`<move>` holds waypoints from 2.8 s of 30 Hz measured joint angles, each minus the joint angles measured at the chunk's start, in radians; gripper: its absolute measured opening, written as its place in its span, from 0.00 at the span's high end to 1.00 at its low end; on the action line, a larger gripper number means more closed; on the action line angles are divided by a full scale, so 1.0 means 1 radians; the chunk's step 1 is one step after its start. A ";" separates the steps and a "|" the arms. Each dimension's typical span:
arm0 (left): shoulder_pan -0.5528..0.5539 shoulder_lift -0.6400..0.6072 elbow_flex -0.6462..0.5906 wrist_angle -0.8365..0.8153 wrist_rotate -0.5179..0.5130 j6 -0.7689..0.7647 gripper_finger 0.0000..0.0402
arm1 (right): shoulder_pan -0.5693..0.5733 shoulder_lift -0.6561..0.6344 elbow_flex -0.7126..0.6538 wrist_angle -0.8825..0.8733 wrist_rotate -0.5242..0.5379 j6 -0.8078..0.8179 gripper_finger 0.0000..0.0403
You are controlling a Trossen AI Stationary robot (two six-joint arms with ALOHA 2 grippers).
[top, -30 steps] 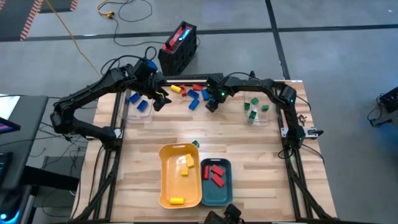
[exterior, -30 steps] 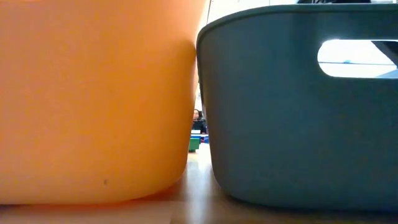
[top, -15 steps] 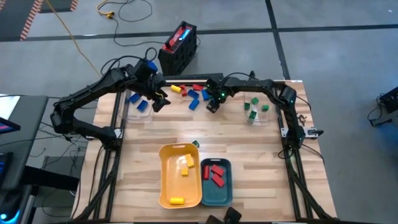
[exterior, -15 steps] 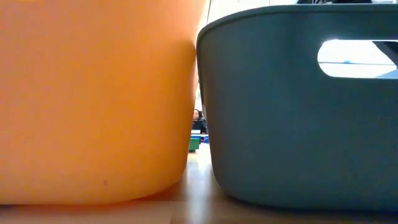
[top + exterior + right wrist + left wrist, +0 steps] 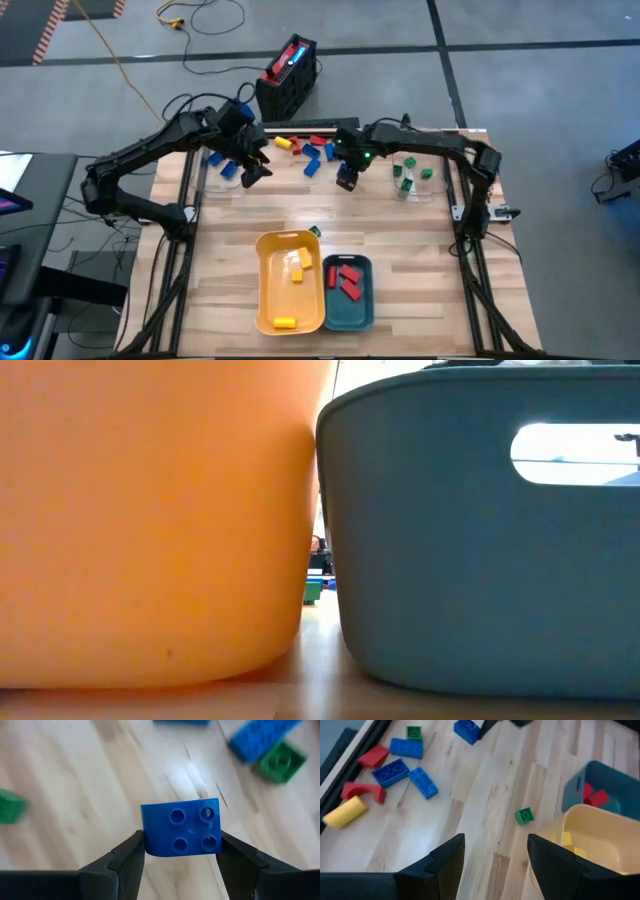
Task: Sort blocks
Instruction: Put the blue game piece into the left transparent bin
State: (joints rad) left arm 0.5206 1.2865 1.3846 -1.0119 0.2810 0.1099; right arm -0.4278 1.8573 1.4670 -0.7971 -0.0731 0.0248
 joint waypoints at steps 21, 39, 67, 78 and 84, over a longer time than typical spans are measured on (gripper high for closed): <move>-0.235 0.011 -0.051 0.743 -0.411 0.619 0.45 | 0.155 -0.436 0.002 0.225 -0.039 0.238 0.42; -0.346 0.074 -0.050 1.021 -0.532 0.865 0.29 | 0.149 -0.435 0.018 0.476 -0.192 0.400 0.42; -0.366 0.077 -0.051 1.110 -0.415 1.037 0.35 | 0.177 -0.427 0.018 0.601 -0.270 0.480 0.42; -0.394 0.077 -0.051 1.098 -0.444 1.025 0.56 | 0.174 -0.428 0.018 0.603 -0.269 0.476 0.42; -0.397 0.077 -0.051 1.091 -0.460 1.018 0.63 | 0.169 -0.428 0.018 0.603 -0.269 0.480 0.42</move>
State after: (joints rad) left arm 0.1234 1.3640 1.3338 0.0792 -0.1786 1.1281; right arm -0.2586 1.4296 1.4845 -0.1945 -0.3424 0.5053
